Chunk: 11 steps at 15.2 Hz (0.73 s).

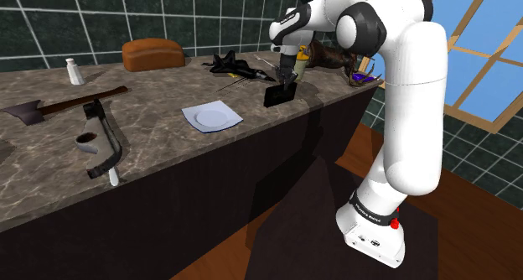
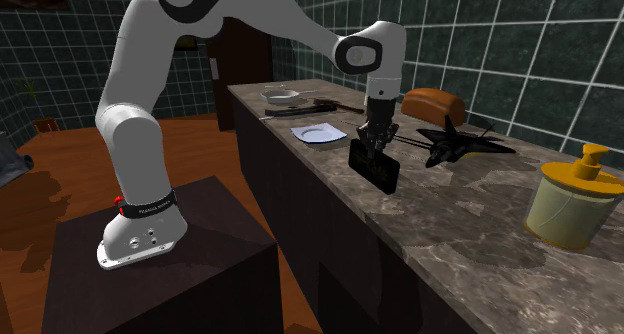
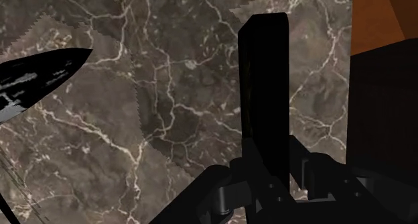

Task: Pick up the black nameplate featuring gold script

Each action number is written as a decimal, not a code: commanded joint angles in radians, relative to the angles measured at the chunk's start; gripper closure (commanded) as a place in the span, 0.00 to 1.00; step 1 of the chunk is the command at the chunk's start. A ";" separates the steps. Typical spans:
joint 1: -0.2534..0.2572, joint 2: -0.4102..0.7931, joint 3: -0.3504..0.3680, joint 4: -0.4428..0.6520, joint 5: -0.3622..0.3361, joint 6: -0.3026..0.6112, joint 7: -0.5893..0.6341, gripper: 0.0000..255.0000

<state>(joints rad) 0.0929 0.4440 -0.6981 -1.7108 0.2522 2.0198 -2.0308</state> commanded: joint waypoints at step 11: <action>0.006 -0.028 -0.013 0.041 -0.023 -0.066 0.011 1.00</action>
<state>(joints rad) 0.0969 0.4213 -0.7085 -1.6763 0.2339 1.9655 -2.0220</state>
